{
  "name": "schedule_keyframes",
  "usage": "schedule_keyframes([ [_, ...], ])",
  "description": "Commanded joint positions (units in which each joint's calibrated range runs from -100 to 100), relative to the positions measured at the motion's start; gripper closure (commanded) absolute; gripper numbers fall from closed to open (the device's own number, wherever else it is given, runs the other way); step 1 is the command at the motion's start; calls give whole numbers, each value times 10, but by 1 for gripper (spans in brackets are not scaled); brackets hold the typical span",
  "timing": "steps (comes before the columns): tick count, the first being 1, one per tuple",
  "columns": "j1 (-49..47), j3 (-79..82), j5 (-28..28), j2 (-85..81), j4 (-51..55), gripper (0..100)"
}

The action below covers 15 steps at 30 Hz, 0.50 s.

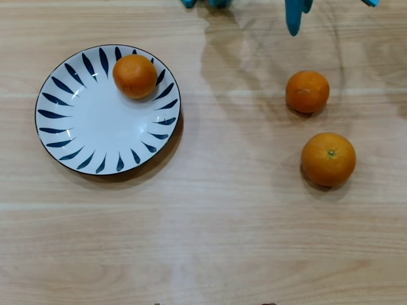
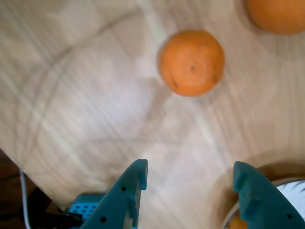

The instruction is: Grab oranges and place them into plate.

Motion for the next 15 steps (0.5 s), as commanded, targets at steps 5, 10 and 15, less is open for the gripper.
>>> schedule_keyframes([
  [5, -51, -1, -57, 69, -74, 78],
  [10, -50, -1, -85, 105, -125, 62],
  [15, -43, -1, -102, 128, -132, 55],
])
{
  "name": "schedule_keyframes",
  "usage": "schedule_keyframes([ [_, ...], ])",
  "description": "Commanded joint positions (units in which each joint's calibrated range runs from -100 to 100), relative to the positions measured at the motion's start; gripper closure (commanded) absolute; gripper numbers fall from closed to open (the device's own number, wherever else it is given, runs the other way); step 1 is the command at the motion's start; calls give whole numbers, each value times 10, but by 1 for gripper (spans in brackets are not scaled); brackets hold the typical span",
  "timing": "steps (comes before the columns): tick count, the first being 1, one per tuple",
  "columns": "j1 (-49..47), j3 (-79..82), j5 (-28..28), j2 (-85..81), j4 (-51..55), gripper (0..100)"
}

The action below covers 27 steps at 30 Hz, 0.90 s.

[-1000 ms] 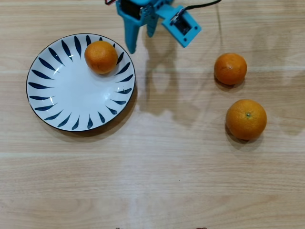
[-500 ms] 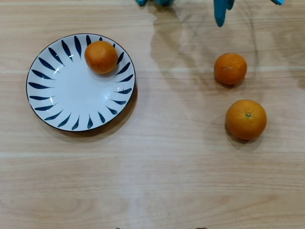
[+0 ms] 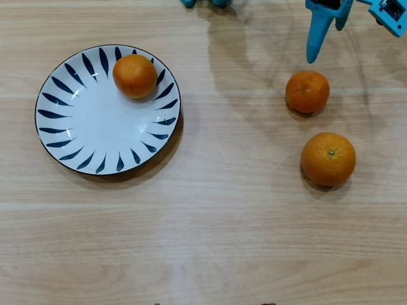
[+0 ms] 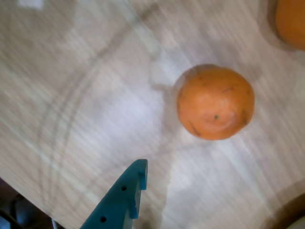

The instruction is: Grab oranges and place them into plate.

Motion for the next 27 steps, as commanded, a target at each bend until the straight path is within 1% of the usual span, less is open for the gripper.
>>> schedule_keyframes([
  [1, 8, -3, -9, 12, -12, 56],
  [7, 17, 1, -9, 70, -68, 59],
  [13, 46, 1, -7, 159, -131, 59],
  [23, 81, 1, -8, 228, -150, 59],
  [27, 78, 1, -21, 233, -148, 62],
])
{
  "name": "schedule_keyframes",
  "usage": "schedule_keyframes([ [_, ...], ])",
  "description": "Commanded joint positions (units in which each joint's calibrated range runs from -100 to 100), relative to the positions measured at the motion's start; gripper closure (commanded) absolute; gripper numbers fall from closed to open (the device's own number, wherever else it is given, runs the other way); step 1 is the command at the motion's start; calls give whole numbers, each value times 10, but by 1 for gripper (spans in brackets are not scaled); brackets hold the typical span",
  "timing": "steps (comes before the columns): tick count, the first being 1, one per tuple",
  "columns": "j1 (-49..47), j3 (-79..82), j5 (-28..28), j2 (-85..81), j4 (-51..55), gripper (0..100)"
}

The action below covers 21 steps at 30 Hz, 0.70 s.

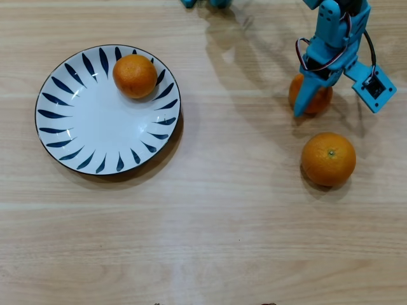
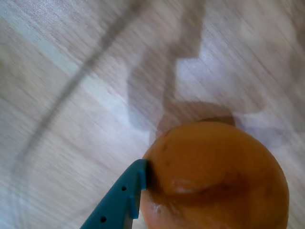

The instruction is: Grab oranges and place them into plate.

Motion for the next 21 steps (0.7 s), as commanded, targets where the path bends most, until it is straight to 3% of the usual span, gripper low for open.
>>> schedule_keyframes([
  [1, 9, 0, -20, 2, 7, 63],
  [14, -45, -1, -87, -45, 10, 64],
  [21, -47, -1, -90, -45, 10, 64],
])
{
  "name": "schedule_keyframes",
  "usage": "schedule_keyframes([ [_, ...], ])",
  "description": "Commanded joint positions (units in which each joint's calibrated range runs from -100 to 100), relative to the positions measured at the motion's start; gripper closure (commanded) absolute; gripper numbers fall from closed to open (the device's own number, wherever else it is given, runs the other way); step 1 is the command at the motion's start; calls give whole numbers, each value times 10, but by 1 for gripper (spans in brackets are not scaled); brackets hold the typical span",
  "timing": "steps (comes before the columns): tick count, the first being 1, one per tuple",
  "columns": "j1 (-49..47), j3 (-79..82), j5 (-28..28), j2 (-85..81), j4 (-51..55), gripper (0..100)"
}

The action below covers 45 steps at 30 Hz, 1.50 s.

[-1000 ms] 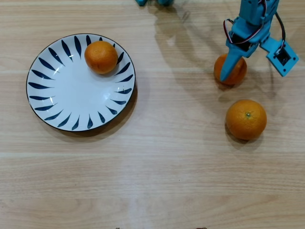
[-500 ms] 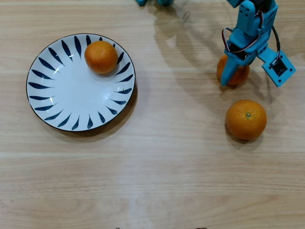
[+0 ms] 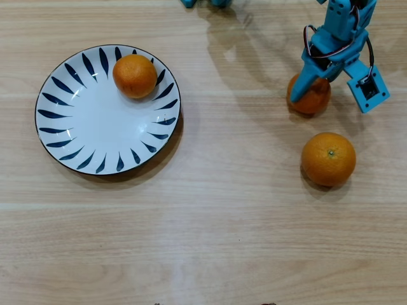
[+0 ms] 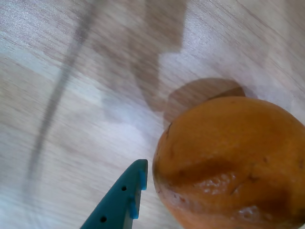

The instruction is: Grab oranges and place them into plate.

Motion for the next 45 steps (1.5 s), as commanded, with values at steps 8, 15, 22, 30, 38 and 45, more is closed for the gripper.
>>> schedule_keyframes([
  [8, -2, 25, -2, -34, -8, 64],
  [15, 1, 39, -1, -39, -8, 64],
  [22, 0, 37, 2, -42, -8, 64],
  [30, -1, 37, 2, -42, -8, 69],
  [38, 4, 33, 6, -48, -4, 68],
  [45, 110, -10, 93, -195, 69, 64],
])
